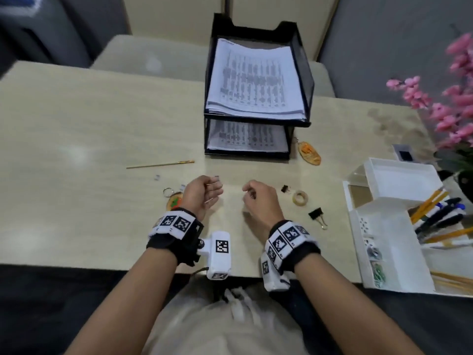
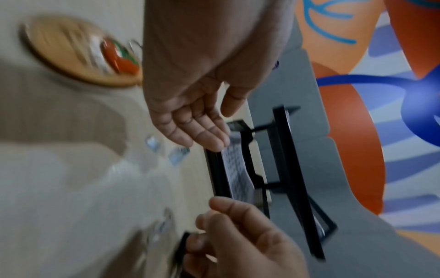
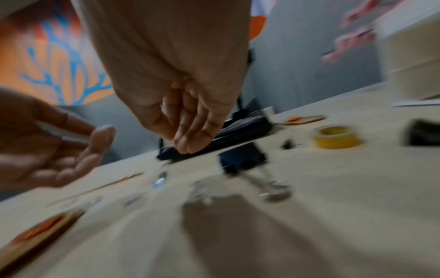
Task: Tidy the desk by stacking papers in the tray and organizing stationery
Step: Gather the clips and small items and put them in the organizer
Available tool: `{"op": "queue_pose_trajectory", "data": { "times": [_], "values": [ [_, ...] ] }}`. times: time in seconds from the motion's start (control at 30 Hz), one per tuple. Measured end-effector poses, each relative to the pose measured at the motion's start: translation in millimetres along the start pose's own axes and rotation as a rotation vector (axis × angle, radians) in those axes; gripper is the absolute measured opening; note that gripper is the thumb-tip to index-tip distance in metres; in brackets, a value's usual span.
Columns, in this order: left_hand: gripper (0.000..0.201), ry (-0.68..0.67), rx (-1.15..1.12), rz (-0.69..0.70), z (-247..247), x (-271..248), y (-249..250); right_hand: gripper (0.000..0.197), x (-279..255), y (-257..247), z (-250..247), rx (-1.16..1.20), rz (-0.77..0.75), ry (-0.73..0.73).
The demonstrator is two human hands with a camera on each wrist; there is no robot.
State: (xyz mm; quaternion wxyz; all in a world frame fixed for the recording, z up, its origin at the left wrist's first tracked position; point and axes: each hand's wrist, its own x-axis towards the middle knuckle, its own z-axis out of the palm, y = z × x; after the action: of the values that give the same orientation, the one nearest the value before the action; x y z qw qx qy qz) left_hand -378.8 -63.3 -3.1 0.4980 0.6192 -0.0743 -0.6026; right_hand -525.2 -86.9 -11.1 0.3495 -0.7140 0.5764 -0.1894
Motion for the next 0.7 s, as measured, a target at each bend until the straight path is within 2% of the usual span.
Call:
{"op": "queue_pose_trajectory", "data": {
  "times": [0.1,0.33,0.47,0.63,0.7],
  "values": [
    [0.023,0.077,-0.093,-0.001,-39.5,4.6,11.6,0.026,7.0,-27.3,32.2,-0.117,-0.06,-0.135],
    [0.025,0.121,-0.2,-0.038,-86.8,12.9,24.1,0.023,18.9,-37.0,82.9,-0.278,-0.2,-0.25],
    [0.025,0.102,-0.205,-0.058,-91.8,20.0,28.9,0.022,22.2,-29.6,88.8,-0.236,-0.126,-0.175],
    [0.024,0.065,-0.207,-0.097,-87.0,26.5,33.3,0.018,39.1,-31.0,80.7,-0.069,0.085,0.063],
    [0.024,0.056,-0.215,-0.108,-85.0,29.5,34.5,0.02,48.2,-32.6,81.2,-0.051,0.152,0.106]
  ]
}}
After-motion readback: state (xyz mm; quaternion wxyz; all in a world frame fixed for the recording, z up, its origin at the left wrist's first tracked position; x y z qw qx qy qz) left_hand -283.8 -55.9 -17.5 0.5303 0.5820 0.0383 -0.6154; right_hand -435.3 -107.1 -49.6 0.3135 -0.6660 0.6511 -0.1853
